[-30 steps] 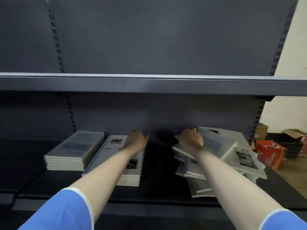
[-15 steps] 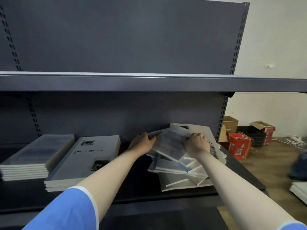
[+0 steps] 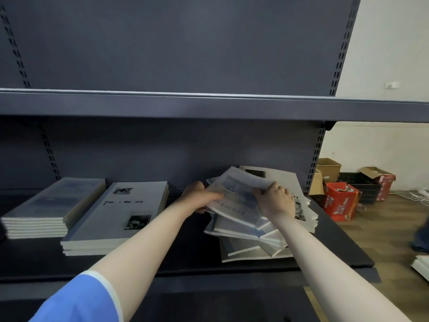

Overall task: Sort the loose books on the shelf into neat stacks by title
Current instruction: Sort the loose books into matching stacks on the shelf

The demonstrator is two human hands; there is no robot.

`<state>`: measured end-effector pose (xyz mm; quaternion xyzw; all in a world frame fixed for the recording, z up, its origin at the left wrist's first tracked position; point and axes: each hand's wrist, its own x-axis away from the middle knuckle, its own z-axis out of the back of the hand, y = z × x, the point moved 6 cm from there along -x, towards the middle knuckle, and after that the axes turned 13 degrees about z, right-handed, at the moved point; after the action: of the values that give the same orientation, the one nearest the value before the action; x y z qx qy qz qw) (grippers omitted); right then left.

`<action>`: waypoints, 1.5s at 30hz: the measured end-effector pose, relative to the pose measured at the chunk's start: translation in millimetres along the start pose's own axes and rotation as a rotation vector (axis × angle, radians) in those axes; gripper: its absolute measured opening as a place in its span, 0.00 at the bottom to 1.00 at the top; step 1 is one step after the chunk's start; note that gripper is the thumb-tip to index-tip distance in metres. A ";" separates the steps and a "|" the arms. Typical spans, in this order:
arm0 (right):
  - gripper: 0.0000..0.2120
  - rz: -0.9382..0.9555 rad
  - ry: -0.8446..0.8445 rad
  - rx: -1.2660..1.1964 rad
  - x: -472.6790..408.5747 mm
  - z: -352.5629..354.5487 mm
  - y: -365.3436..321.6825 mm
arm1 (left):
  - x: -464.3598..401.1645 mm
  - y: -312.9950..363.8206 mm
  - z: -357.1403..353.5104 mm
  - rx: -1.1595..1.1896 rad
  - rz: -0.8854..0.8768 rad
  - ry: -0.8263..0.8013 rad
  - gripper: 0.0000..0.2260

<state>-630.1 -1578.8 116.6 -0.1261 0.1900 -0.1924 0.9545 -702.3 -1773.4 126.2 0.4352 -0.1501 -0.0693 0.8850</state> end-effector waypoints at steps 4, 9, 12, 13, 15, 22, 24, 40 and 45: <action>0.29 0.069 0.011 -0.153 0.9 4.5 -4.0 | 19.4 0.3 -2.7 0.209 -0.023 -0.070 0.10; 0.24 0.098 0.051 -0.381 1.8 5.8 -12.4 | 41.5 -9.7 -2.8 0.378 -0.068 0.022 0.08; 0.26 0.066 0.080 -0.585 -0.1 6.3 -24.5 | 51.9 -20.5 3.4 0.457 -0.109 0.055 0.07; 0.27 0.042 0.089 -0.650 -0.4 5.9 -30.4 | 55.3 -24.4 8.4 0.473 -0.111 0.065 0.06; 0.28 0.022 0.110 -0.767 0.5 3.4 -46.0 | 58.5 -34.5 22.6 0.506 -0.109 0.080 0.07; 0.22 0.048 0.069 -1.126 18.5 -20.6 -144.1 | 62.7 -90.3 106.6 0.621 -0.099 0.169 0.05; 0.18 0.028 0.009 -1.248 31.7 -39.5 -182.6 | 62.2 -114.1 136.7 0.642 -0.109 0.217 0.04; 0.11 0.114 -0.078 -1.059 54.1 -171.4 -434.4 | 18.9 -299.7 341.3 0.274 0.165 0.642 0.14; 0.11 0.107 -0.097 -0.917 48.9 -191.0 -452.5 | 5.6 -319.6 351.8 0.190 0.186 0.676 0.14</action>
<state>-811.4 -2035.7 72.1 -0.5340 0.2166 -0.0328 0.8166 -809.1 -2233.9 77.2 0.4983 0.1062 0.1735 0.8428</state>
